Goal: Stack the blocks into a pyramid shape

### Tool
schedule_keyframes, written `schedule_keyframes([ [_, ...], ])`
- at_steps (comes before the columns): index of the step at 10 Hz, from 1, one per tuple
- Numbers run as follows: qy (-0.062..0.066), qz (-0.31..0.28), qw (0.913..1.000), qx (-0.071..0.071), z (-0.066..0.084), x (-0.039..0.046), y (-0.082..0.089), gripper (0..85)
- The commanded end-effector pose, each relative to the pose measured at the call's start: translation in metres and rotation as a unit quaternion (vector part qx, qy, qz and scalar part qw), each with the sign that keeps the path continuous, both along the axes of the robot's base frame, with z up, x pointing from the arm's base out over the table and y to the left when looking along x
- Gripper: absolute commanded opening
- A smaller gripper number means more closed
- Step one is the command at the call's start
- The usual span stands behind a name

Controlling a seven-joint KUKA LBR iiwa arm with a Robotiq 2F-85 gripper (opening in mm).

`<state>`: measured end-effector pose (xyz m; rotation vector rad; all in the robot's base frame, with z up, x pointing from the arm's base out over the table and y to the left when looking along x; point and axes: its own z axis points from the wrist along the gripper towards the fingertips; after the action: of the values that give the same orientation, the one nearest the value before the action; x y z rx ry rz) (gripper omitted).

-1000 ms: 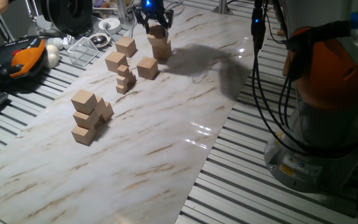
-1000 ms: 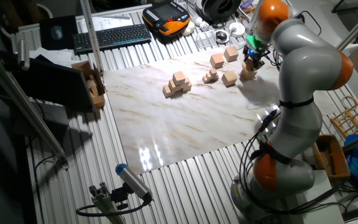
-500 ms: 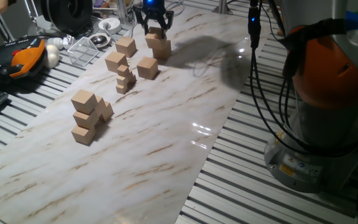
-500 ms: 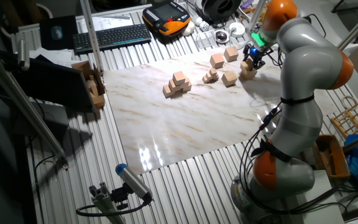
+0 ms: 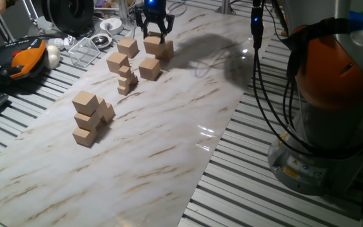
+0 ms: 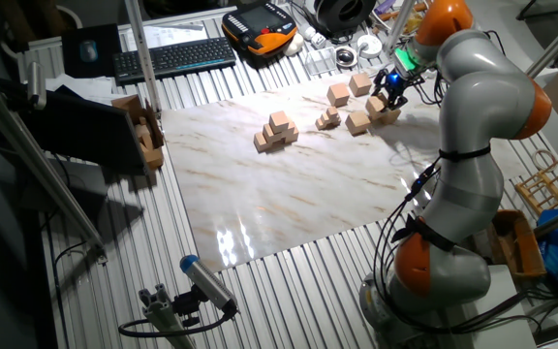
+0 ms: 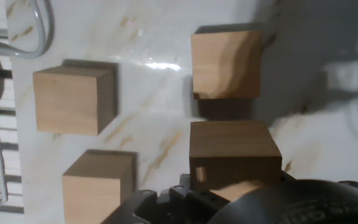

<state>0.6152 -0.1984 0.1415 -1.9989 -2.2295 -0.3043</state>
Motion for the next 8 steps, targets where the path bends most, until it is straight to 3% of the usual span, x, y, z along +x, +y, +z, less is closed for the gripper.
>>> schedule_keyframes([
  [1,0.002,0.002,1.0000,0.000,0.001,-0.0004,0.001,0.0],
  [2,0.002,0.005,1.0000,-0.004,0.002,-0.0010,-0.001,0.0],
  [4,0.002,0.000,1.0000,0.006,0.001,-0.0023,0.005,0.0],
  [6,0.002,-0.006,1.0000,0.006,0.000,-0.0029,0.011,0.0],
  [8,0.004,-0.010,0.9997,0.020,-0.003,-0.0041,0.019,0.0],
])
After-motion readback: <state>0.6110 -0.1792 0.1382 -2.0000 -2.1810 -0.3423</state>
